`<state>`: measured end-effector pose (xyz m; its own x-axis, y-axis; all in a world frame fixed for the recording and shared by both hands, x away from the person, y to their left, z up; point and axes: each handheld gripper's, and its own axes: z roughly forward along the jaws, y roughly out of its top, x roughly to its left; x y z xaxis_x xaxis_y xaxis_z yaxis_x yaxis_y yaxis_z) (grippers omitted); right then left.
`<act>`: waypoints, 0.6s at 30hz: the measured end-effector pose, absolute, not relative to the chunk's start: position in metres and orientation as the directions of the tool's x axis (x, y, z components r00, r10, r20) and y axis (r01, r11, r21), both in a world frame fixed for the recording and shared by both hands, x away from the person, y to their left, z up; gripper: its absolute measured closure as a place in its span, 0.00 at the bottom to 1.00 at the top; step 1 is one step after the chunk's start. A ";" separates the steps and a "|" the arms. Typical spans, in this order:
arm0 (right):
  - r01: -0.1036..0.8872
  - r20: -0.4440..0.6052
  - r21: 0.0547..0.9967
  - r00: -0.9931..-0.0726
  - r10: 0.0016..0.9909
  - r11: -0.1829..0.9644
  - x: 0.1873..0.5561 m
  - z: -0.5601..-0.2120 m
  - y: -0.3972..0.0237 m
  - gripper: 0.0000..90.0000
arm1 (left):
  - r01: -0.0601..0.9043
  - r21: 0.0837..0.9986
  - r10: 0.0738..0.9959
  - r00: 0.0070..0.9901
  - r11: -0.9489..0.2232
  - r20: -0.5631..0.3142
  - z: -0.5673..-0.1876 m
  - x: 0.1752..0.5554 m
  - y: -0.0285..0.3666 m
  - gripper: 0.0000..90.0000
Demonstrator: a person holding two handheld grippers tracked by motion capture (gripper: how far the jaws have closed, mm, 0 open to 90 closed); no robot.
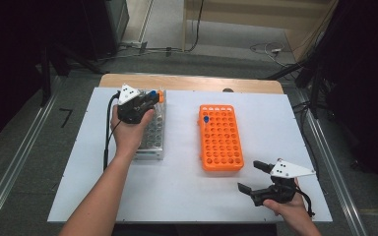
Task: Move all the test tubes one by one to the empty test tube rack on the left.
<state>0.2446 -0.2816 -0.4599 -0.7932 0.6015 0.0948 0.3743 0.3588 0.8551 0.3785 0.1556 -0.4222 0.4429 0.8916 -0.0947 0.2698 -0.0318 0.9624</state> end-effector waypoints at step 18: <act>0.380 0.117 0.862 -0.792 0.599 0.334 0.245 -0.457 -0.283 0.03 | 0.352 0.936 0.897 0.423 -0.032 -0.128 -0.425 0.379 0.151 0.55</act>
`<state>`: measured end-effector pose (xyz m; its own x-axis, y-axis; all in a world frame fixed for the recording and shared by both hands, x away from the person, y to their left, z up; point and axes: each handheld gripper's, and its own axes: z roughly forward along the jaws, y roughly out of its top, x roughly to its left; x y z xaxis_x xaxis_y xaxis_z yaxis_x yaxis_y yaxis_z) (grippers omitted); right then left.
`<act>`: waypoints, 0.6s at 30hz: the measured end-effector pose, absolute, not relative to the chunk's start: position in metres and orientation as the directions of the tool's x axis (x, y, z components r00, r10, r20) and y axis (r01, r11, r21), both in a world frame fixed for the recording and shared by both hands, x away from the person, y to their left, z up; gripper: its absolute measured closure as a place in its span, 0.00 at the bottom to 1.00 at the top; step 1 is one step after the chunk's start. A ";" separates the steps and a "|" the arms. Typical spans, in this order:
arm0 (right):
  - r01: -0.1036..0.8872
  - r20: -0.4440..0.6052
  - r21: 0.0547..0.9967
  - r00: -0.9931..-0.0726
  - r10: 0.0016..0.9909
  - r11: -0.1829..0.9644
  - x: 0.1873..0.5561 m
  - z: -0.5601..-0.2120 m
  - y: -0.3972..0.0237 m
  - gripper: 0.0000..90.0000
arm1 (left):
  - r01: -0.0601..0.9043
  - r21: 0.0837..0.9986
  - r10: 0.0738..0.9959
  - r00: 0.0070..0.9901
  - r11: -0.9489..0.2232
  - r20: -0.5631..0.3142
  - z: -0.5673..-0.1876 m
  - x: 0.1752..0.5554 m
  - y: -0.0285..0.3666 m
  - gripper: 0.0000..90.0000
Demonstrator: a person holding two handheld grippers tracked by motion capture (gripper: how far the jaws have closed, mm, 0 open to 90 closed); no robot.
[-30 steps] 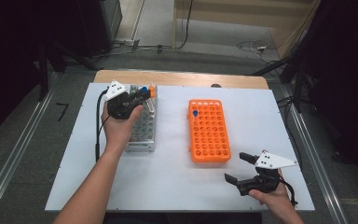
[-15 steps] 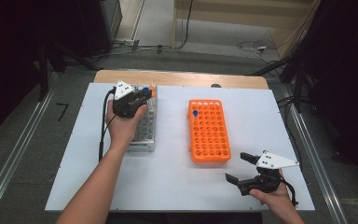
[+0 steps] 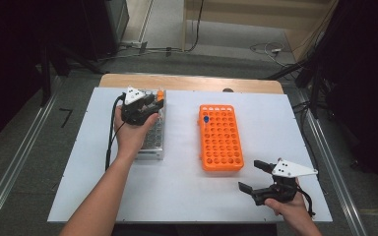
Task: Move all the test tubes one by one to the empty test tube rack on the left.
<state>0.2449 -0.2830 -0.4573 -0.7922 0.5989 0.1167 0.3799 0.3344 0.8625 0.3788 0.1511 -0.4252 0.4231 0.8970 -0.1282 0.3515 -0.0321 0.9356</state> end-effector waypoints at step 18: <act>0.386 0.116 0.868 -0.769 0.629 0.312 0.274 -0.442 -0.261 0.04 | 0.346 0.938 0.801 0.550 0.039 -0.236 -0.410 0.317 0.152 0.00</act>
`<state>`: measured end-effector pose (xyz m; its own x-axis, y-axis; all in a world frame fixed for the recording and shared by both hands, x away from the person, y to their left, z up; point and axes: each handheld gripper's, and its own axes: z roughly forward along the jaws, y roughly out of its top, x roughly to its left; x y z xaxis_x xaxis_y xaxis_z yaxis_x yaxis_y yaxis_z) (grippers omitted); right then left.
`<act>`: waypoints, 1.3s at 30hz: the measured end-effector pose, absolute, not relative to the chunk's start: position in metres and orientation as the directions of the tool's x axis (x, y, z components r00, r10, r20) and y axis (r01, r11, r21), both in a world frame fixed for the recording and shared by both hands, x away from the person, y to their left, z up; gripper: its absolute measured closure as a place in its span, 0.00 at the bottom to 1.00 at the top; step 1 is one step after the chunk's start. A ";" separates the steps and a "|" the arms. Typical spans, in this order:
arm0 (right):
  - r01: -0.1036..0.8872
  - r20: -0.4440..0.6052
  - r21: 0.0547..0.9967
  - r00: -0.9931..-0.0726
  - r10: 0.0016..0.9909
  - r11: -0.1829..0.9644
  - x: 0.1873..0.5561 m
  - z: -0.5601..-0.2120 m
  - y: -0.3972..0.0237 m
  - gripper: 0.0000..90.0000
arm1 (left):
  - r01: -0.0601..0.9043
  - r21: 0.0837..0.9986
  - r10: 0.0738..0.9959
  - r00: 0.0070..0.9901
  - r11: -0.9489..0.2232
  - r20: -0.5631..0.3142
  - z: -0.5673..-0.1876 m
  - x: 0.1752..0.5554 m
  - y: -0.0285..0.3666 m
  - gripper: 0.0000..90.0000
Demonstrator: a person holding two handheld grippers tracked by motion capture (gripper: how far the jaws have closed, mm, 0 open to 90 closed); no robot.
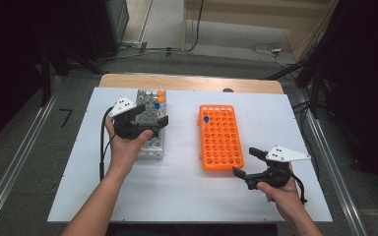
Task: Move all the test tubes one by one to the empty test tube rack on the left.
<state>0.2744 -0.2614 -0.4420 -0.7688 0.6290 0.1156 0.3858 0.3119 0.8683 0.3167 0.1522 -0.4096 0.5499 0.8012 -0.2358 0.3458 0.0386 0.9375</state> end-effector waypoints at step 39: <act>0.429 0.018 0.784 -0.738 0.675 0.449 0.394 -0.455 -0.157 0.56 | 0.375 0.927 0.742 0.627 -0.020 -0.237 -0.447 0.233 0.141 0.00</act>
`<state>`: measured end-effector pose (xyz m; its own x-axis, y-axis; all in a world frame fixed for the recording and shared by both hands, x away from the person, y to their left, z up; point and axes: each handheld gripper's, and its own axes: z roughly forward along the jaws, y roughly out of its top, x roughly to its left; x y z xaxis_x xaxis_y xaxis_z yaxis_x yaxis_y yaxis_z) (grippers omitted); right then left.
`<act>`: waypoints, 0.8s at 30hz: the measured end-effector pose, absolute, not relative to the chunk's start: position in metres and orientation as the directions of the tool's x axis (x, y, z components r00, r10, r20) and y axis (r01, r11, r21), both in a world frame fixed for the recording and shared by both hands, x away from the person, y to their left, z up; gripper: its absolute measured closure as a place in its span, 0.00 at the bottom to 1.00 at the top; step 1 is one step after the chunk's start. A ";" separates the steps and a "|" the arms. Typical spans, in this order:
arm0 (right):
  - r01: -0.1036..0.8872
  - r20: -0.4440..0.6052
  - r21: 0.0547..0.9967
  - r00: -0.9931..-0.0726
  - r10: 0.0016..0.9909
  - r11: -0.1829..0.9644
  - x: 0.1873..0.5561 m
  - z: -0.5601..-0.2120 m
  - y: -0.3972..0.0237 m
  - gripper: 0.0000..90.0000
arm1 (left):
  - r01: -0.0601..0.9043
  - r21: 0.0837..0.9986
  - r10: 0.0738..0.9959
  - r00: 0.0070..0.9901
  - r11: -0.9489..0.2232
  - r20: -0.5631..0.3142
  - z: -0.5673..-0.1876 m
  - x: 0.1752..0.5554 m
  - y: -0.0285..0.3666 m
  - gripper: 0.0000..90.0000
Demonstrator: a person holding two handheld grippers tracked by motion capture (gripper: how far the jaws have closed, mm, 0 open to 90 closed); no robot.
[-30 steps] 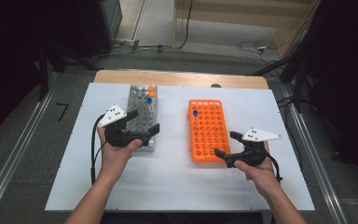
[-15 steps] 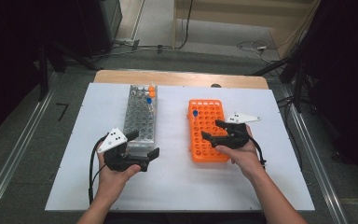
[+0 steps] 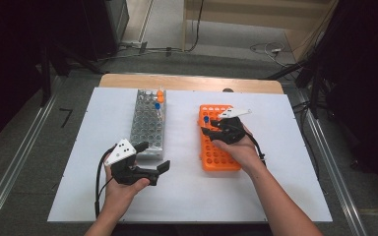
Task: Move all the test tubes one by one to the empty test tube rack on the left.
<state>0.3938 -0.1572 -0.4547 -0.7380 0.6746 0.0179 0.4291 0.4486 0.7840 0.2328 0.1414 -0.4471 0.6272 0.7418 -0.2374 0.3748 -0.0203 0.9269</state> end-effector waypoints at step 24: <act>0.349 -0.030 0.833 -0.745 0.666 0.429 0.367 -0.422 -0.159 0.83 | 0.316 0.947 0.699 0.691 -0.066 -0.182 -0.417 0.261 0.119 0.06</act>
<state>0.3672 -0.1585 -0.4218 -0.7454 0.6659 -0.0305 0.3491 0.4290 0.8331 0.2613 0.1190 -0.4175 0.6915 0.6990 -0.1822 0.3159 -0.0657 0.9465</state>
